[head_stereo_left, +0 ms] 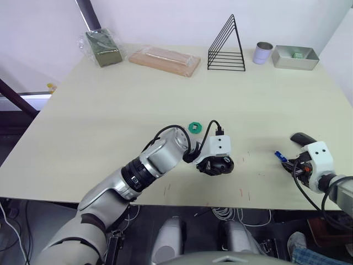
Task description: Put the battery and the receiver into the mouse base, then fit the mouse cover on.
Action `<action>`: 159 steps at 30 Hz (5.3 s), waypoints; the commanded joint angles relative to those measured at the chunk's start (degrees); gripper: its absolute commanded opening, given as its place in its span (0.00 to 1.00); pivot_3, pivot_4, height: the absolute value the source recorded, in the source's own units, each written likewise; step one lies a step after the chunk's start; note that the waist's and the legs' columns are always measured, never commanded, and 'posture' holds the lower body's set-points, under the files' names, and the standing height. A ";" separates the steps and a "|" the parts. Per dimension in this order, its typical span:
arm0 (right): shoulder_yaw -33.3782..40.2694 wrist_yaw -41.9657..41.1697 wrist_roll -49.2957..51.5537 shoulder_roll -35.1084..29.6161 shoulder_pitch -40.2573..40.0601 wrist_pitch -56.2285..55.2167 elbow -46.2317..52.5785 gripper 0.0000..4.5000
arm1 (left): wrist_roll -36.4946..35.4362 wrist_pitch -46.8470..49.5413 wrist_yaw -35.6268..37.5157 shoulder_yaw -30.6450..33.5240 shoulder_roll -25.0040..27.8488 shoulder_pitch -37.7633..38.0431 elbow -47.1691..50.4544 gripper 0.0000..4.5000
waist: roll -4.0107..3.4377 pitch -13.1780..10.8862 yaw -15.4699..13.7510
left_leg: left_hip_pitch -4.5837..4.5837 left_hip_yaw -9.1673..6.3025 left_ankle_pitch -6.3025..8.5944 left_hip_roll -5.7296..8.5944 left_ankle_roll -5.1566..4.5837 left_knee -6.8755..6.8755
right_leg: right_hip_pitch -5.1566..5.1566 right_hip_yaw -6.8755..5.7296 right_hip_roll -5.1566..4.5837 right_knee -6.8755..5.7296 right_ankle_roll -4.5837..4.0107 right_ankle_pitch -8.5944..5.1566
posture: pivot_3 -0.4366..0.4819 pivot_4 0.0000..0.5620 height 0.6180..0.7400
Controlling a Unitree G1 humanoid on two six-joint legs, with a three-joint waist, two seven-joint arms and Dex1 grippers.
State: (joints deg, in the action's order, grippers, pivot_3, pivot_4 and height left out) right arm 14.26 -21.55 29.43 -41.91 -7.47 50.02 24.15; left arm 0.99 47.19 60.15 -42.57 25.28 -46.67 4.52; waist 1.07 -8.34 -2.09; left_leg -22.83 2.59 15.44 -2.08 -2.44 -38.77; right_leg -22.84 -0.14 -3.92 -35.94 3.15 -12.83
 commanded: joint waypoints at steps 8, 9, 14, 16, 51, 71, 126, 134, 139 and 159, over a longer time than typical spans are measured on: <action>0.89 -1.12 -1.90 1.29 0.24 -1.17 -0.25 0.29 | 0.62 0.67 -0.11 -0.66 -0.03 1.34 0.24 0.65 | 0.00 0.00 0.04 | 0.00 -0.01 0.00 -0.01 0.00 0.00 | 0.00 0.00 0.00 0.00 0.00 0.00 | 0.48 0.27 1.00; 0.98 -1.18 -1.87 1.52 0.28 -1.18 -0.35 0.29 | 0.62 0.67 -0.13 -0.65 -0.05 1.34 0.22 0.65 | 0.00 0.00 0.06 | 0.00 -0.01 0.00 -0.01 0.00 0.00 | 0.00 0.00 0.00 0.00 0.00 0.00 | 0.48 0.27 1.00; 1.54 -1.73 -2.02 1.80 0.01 -0.81 0.43 0.01 | 0.57 0.76 -0.19 -0.56 0.02 1.42 0.38 0.65 | 0.01 0.00 0.10 | 0.01 -0.01 0.00 -0.01 0.00 0.00 | 0.01 0.00 0.00 0.00 0.00 0.00 | 0.48 0.27 1.00; 2.11 -2.18 -1.73 1.05 -0.49 0.06 1.98 0.01 | 0.58 0.76 -0.23 -0.54 0.00 1.42 0.36 0.65 | 0.00 0.00 0.08 | 0.01 -0.01 0.00 -0.01 0.00 0.00 | 0.01 0.00 0.00 0.00 0.00 0.00 | 0.48 0.27 1.00; -20.89 50.46 75.71 -9.44 33.69 29.05 3.88 0.01 | 0.74 0.44 -0.33 -0.50 -0.80 1.85 0.89 0.65 | 0.01 -0.06 0.13 | -0.13 -0.13 0.01 -0.04 -0.02 0.01 | -0.07 -0.02 -0.12 0.04 -0.02 0.01 | 0.48 0.27 1.00; -41.60 54.97 83.57 -18.22 47.18 19.12 0.11 0.01 | 1.24 0.18 -0.51 -0.72 -1.35 2.33 1.17 0.65 | 0.04 -0.06 0.97 | -0.31 -0.17 0.01 -0.12 -0.03 0.01 | -0.22 -0.04 -0.14 0.08 -0.02 0.00 | 0.48 0.27 1.00; -16.18 10.80 21.76 -14.18 -3.46 -17.54 25.34 0.99 | 2.40 1.16 0.42 -0.71 -1.75 3.13 1.58 0.65 | 0.21 0.07 0.65 | -0.91 -0.51 0.01 -0.02 -0.05 -0.42 | -0.54 -0.30 -0.04 0.06 0.42 -0.02 | 0.48 0.27 1.00; -19.85 0.26 6.83 -1.72 -8.96 -30.02 17.36 0.91 | 2.60 1.05 0.66 -0.99 -1.50 3.04 1.73 0.65 | 0.20 0.09 0.79 | -0.88 -0.49 0.01 -0.02 -0.04 -0.44 | -0.52 -0.28 -0.01 0.05 0.38 -0.01 | 0.48 0.27 1.00; -20.91 -4.62 4.13 3.43 -7.37 -32.16 12.46 0.46 | 2.71 0.94 0.76 -1.13 -1.52 2.81 1.38 0.65 | 0.18 0.09 0.84 | -0.87 -0.48 0.01 -0.02 -0.04 -0.44 | -0.51 -0.27 0.00 0.05 0.32 0.03 | 0.48 0.27 1.00; -21.13 -9.90 -2.26 15.90 -4.84 -37.17 3.03 0.04 | 2.56 2.09 1.04 -1.61 -1.04 3.15 2.48 0.65 | 0.16 0.11 1.00 | -0.83 -0.48 0.00 -0.02 -0.04 -0.44 | -0.50 -0.26 0.03 -0.01 0.24 0.07 | 0.48 0.27 1.00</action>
State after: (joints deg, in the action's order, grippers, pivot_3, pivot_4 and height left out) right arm -7.83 -31.02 27.61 -26.68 -12.37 14.51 26.53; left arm 3.26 48.43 60.31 -41.46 24.05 -44.50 6.75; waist 1.22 -8.23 -1.09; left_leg -23.67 2.11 15.44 -2.09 -2.48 -39.21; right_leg -23.34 -0.40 -3.89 -35.95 3.39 -12.75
